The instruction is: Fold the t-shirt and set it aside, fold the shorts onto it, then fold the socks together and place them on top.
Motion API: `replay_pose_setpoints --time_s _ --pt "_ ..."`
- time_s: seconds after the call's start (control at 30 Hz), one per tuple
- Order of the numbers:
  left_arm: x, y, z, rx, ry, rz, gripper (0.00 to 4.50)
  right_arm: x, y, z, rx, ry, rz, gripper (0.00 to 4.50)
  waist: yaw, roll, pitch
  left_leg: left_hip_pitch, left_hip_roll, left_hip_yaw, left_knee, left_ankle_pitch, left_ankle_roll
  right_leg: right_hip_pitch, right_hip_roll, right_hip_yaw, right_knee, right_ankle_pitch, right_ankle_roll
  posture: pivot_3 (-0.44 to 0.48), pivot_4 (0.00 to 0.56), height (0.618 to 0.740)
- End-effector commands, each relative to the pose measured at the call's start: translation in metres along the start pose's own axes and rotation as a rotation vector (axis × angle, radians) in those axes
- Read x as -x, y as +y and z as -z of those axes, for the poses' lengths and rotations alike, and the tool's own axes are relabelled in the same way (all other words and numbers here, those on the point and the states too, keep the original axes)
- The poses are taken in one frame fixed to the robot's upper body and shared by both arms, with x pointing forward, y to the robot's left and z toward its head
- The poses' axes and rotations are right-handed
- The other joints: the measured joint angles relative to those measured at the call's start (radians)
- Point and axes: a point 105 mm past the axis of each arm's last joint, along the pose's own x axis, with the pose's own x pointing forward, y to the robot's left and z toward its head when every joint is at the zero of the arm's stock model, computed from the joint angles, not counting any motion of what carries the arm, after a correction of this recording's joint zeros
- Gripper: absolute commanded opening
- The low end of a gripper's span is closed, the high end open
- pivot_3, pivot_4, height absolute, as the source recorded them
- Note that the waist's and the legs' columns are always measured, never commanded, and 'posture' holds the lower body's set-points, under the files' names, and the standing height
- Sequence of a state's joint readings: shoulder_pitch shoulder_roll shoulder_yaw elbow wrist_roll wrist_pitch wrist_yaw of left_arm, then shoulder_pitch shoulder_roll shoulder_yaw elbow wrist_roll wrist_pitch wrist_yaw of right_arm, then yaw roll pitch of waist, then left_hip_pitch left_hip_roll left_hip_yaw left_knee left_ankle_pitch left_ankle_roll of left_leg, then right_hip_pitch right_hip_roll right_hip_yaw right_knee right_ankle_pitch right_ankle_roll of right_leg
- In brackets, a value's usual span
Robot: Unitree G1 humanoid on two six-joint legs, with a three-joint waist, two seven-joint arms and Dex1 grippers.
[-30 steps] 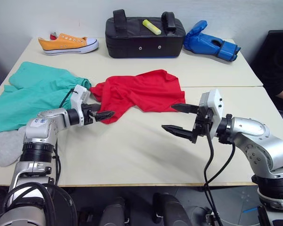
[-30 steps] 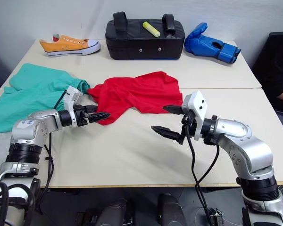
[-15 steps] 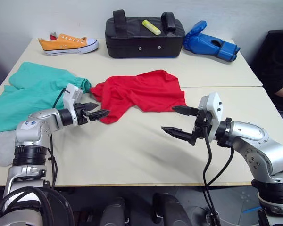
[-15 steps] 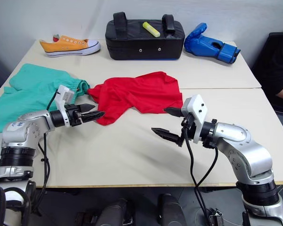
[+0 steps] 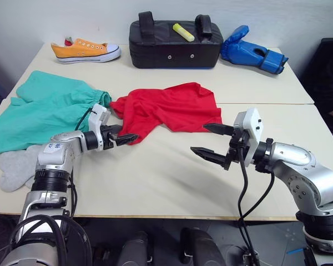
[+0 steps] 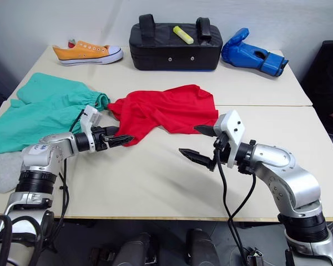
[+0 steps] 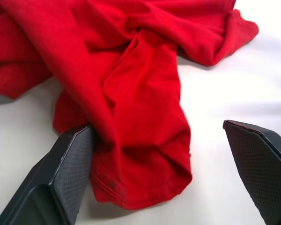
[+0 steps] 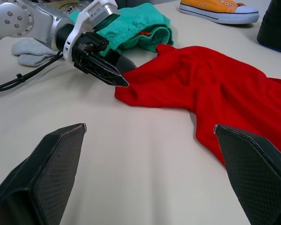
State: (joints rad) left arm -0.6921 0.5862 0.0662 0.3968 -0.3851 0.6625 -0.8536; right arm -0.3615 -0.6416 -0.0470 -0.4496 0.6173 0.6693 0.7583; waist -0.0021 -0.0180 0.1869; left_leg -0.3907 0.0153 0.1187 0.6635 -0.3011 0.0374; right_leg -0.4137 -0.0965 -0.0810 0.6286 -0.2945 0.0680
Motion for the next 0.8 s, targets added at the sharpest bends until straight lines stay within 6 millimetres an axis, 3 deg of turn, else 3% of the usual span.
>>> replay_pose_setpoints --time_s 0.03,0.4,0.8 --pt "0.008 -0.014 -0.031 -0.041 -0.099 0.07 4.5 0.004 0.004 -0.013 0.038 -0.046 0.001 4.46 0.0 0.0 0.0 0.0 0.0 0.0 0.0 0.0 0.0 0.0 0.0 0.0 0.0 0.0 0.0 0.0 0.15 0.74" --pt "-0.017 -0.015 -0.008 -0.055 -0.023 0.054 4.5 0.004 0.004 -0.014 0.044 -0.038 -0.002 4.46 0.003 0.0 0.0 0.0 0.0 0.0 0.001 0.0 0.001 0.001 0.0 0.0 0.0 0.0 0.0 0.0 0.15 0.74" --pt "-0.006 0.011 -0.013 -0.035 -0.051 -0.056 4.5 0.004 0.005 -0.012 0.042 -0.039 0.002 4.46 0.001 0.0 0.0 0.0 0.0 0.0 0.001 0.0 0.001 0.0 0.0 0.0 0.0 0.0 0.0 0.0 0.15 0.74"
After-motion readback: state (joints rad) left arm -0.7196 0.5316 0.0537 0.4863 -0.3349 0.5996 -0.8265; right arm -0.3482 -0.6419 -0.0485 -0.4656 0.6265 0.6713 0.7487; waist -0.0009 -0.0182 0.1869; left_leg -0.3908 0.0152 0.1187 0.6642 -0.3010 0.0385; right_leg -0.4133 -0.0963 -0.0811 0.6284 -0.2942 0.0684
